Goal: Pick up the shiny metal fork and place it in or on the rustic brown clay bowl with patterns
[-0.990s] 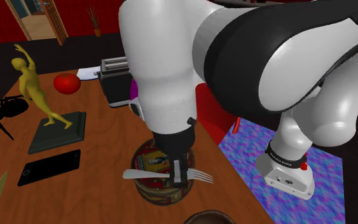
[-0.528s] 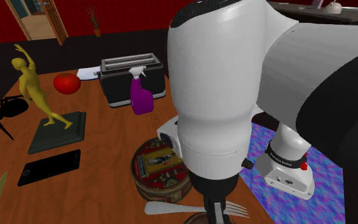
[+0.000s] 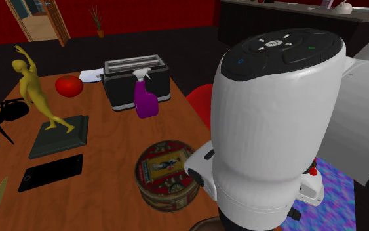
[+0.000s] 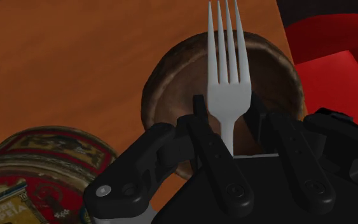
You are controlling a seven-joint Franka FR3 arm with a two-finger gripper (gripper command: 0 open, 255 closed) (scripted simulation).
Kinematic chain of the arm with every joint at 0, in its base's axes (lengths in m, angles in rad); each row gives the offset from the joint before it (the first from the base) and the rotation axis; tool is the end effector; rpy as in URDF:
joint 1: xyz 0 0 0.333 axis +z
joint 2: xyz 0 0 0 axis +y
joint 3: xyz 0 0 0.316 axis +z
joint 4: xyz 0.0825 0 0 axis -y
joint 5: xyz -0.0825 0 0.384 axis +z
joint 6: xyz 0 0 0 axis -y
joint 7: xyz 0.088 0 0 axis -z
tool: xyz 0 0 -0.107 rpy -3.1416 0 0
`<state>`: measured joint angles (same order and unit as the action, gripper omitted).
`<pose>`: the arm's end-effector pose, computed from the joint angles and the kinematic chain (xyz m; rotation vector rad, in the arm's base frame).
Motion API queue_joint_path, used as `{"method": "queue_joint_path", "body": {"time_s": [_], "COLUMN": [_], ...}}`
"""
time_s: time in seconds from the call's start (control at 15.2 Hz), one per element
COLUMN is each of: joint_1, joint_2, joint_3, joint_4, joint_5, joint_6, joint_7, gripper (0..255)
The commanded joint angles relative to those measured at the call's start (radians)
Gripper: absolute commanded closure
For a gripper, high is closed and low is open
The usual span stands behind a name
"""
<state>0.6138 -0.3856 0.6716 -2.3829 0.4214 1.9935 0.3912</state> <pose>0.0933 0.4333 0.4279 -2.9124 -0.9998 0.2198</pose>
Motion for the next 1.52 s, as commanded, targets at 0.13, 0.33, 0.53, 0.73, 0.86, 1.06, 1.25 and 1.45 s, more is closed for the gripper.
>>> {"method": "queue_joint_path", "body": {"time_s": [0.13,0.33,0.53,0.73,0.86,1.06,1.25,1.45], "joint_1": [-0.003,-0.002,-0.002,-0.003,-0.002,-0.002,-0.007,-0.008], "joint_2": [0.034,0.034,0.034,0.034,0.034,0.034,-0.008,-0.016], "joint_3": [0.023,0.023,0.023,0.023,0.023,0.023,-0.014,-0.024], "joint_4": [-0.042,-0.042,-0.042,-0.042,-0.042,-0.042,0.026,0.045], "joint_5": [0.002,0.002,0.002,0.002,0.002,0.002,-0.008,-0.011], "joint_6": [0.076,0.076,0.076,0.076,0.076,0.076,-0.035,-0.063], "joint_7": [-0.002,-0.002,-0.002,-0.002,-0.002,-0.002,-0.005,-0.005], "gripper": [255,255,255,0,0,0,0,0]}}
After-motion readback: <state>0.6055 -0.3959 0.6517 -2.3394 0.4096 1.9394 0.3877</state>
